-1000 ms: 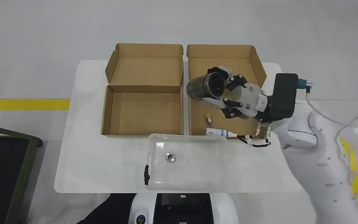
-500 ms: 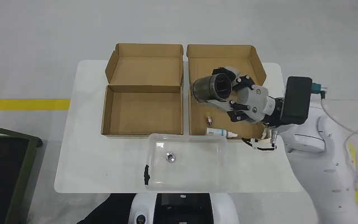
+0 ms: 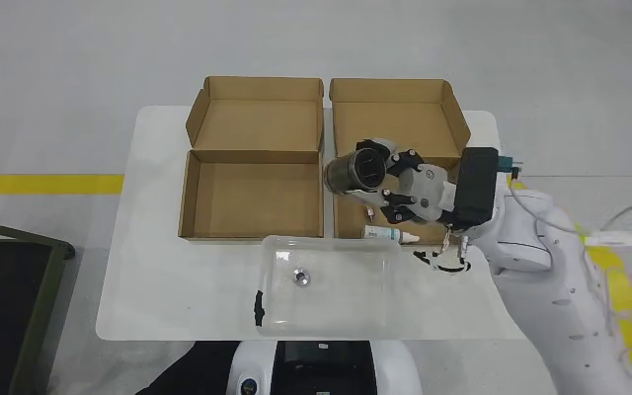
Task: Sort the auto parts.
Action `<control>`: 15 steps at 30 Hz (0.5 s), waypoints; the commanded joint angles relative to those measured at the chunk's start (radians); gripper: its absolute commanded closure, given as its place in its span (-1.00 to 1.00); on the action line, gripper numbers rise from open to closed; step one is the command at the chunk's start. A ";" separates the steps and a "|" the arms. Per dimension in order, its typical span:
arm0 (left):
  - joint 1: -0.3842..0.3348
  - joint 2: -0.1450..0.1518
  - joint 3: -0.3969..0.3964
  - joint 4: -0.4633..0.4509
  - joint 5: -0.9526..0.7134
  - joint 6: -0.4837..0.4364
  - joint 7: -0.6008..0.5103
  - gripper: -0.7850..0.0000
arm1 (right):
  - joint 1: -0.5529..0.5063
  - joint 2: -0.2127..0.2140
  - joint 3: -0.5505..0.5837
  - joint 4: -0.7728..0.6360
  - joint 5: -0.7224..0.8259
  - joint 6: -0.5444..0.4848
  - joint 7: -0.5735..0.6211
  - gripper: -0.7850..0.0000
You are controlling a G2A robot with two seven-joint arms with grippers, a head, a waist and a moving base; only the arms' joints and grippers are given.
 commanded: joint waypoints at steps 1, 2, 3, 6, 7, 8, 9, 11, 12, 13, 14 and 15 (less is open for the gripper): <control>0.000 0.000 0.000 0.000 0.000 0.000 0.000 -1.00 | -0.003 -0.002 -0.016 0.005 -0.014 0.007 0.010 1.00; 0.000 0.000 0.000 0.000 0.000 0.000 0.000 -1.00 | -0.003 -0.003 -0.027 0.009 -0.021 0.009 0.015 1.00; 0.000 0.000 0.000 0.000 0.000 0.000 0.000 -1.00 | 0.001 -0.003 -0.031 0.012 -0.030 0.015 0.026 1.00; 0.000 0.000 0.000 0.000 0.000 0.000 0.000 -1.00 | 0.005 -0.007 -0.068 0.049 -0.027 0.006 0.044 1.00; 0.000 0.000 0.000 0.000 0.000 0.000 0.000 -1.00 | 0.009 -0.009 -0.081 0.061 -0.034 0.008 0.045 1.00; 0.000 0.000 0.000 0.000 0.000 0.000 0.000 -1.00 | 0.010 -0.012 -0.098 0.076 -0.039 0.008 0.043 1.00; 0.000 0.000 0.000 0.000 0.000 0.000 0.000 -1.00 | 0.013 -0.015 -0.113 0.089 -0.047 0.010 0.036 1.00; 0.000 0.000 0.000 0.000 0.000 0.000 0.000 -1.00 | 0.020 -0.021 -0.145 0.116 -0.069 0.015 0.029 1.00; 0.000 0.000 0.000 0.000 0.000 0.000 0.000 -1.00 | 0.025 -0.024 -0.161 0.129 -0.079 0.017 0.027 1.00; 0.000 0.000 0.000 0.000 0.000 0.000 0.000 -1.00 | 0.030 -0.027 -0.174 0.142 -0.087 0.021 0.025 1.00; 0.000 0.000 0.000 0.000 0.000 0.000 0.000 -1.00 | 0.036 -0.031 -0.187 0.156 -0.095 0.025 0.024 1.00; 0.000 0.000 0.000 0.000 0.000 0.000 0.000 -1.00 | 0.043 -0.034 -0.198 0.168 -0.102 0.030 0.021 1.00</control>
